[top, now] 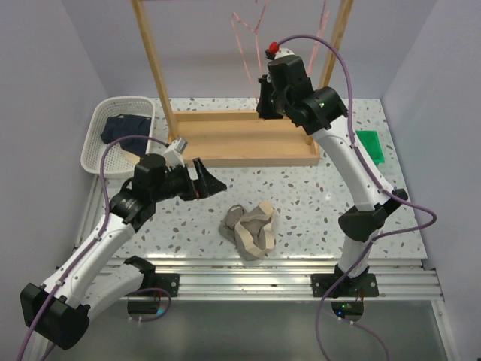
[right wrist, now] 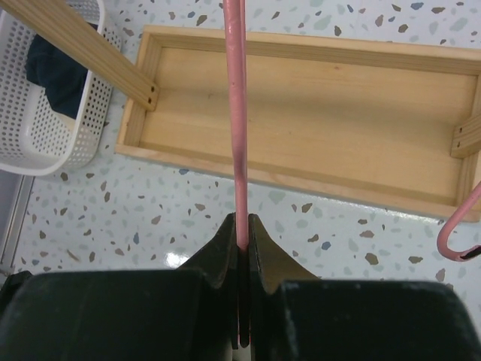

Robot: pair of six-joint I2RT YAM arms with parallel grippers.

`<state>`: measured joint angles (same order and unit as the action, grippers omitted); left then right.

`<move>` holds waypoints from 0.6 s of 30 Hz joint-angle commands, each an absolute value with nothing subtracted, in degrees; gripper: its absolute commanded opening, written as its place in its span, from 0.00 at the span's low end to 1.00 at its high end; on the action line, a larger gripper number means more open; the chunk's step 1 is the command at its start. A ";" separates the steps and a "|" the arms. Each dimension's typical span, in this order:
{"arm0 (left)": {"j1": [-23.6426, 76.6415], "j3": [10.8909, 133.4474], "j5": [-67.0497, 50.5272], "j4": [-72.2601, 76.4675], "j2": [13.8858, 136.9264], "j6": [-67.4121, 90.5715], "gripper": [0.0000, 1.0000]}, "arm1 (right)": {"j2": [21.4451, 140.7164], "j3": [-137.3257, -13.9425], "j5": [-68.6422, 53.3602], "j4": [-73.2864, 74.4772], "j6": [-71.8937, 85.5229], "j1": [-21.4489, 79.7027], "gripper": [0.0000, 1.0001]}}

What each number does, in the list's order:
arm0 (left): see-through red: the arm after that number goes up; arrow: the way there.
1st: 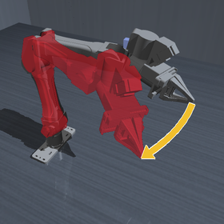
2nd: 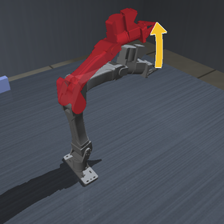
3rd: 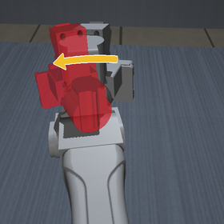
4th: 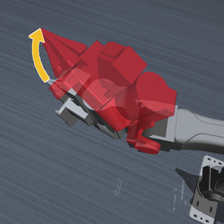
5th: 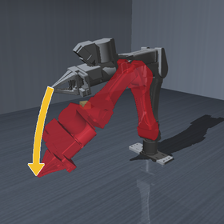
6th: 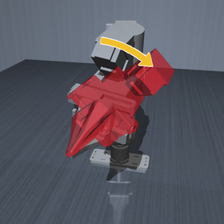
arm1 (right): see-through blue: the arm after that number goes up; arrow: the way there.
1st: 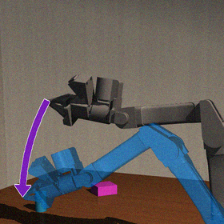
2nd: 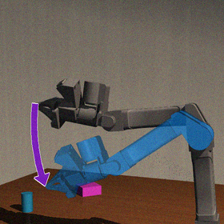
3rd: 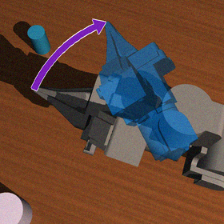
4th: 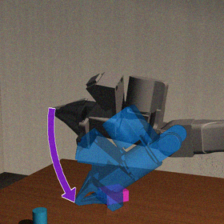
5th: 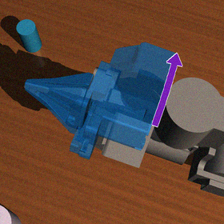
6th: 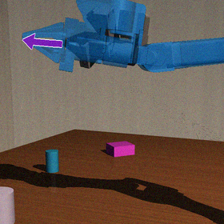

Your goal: Remove the underwear clipped to the hanger

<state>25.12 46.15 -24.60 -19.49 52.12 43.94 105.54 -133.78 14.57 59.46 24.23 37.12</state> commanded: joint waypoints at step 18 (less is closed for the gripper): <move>24.87 45.53 -26.72 -15.64 54.49 40.87 1.00 | 101.14 -134.09 12.66 51.76 21.44 35.69 0.00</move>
